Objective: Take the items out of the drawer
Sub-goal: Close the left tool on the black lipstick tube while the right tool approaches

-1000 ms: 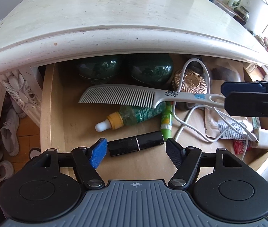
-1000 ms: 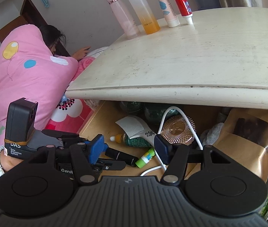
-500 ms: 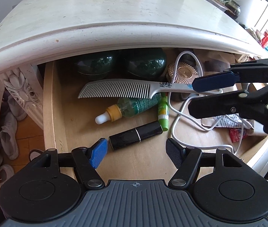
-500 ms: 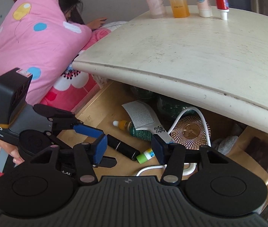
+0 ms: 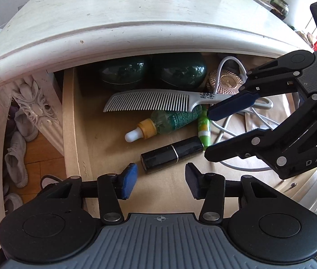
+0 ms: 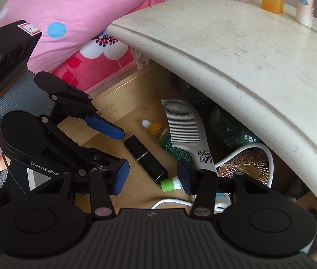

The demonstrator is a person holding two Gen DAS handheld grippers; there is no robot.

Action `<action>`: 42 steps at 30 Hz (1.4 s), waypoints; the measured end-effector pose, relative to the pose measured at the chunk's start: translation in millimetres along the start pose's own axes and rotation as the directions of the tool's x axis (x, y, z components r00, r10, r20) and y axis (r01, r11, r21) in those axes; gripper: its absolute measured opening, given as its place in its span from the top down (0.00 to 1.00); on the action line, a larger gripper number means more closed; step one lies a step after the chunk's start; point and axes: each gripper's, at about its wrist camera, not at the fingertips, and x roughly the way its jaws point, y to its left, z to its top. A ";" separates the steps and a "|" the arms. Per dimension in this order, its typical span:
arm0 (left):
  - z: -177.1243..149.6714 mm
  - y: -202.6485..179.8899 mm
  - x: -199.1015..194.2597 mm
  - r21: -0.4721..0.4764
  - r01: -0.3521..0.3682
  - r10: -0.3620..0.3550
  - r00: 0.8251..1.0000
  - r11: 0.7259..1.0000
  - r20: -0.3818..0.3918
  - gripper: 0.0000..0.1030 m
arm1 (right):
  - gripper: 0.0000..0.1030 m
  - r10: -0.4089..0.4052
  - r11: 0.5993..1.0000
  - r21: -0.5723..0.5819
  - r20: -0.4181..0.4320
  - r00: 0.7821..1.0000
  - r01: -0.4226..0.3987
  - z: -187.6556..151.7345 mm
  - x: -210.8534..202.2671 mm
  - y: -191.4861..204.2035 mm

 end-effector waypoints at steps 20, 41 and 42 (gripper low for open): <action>0.5 -3.4 2.1 0.066 0.037 -0.036 0.999 0.997 -0.021 0.63 | 0.66 0.014 0.971 -0.238 -0.097 0.995 -0.037 0.2 17.6 6.2; 4.3 -12.1 -19.0 0.090 0.055 -0.061 0.996 0.994 0.061 0.63 | 0.77 -0.090 0.947 -0.316 -0.080 0.993 0.060 -18.0 -3.6 13.8; 5.2 -12.1 -19.7 0.096 0.061 -0.067 0.995 0.994 0.067 0.63 | 0.77 -0.093 0.946 -0.318 -0.079 0.993 0.063 -18.6 -4.2 14.1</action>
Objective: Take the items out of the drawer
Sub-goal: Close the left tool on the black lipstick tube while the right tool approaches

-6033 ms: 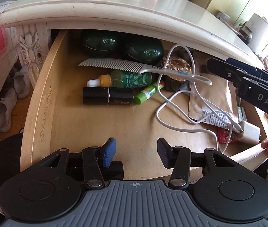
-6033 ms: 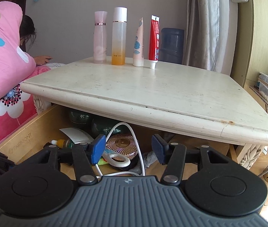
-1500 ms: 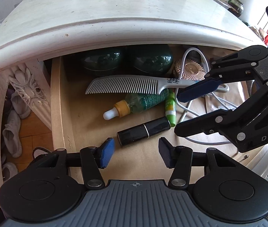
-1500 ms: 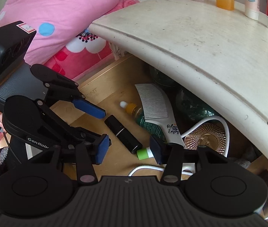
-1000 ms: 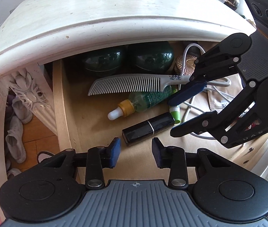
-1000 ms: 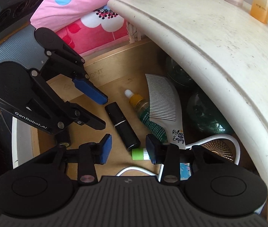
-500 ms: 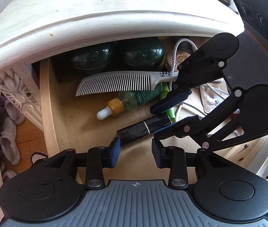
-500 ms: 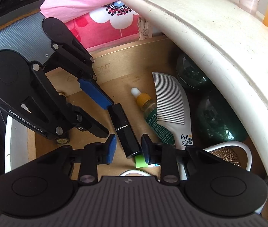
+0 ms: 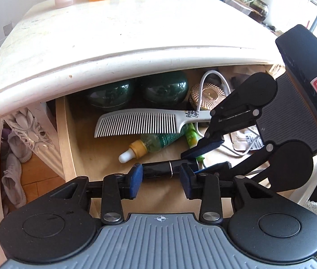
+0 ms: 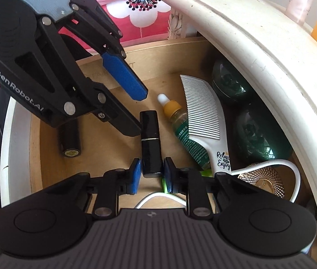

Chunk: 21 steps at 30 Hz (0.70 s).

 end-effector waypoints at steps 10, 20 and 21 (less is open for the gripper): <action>1.5 10.8 13.5 -0.028 0.016 -0.016 1.000 0.999 -0.011 0.62 | 0.77 -0.010 0.999 0.032 0.028 1.000 0.009 -5.8 -12.7 -6.4; 1.9 18.4 13.7 -0.097 0.014 -0.014 1.000 0.995 0.008 0.62 | 0.78 -0.031 0.998 0.057 0.035 0.999 0.029 -14.6 -30.6 -15.7; 1.6 19.2 14.3 -0.106 0.011 -0.010 1.000 0.994 0.011 0.62 | 0.77 -0.031 0.997 0.067 0.036 0.999 0.029 -15.6 -32.4 -17.4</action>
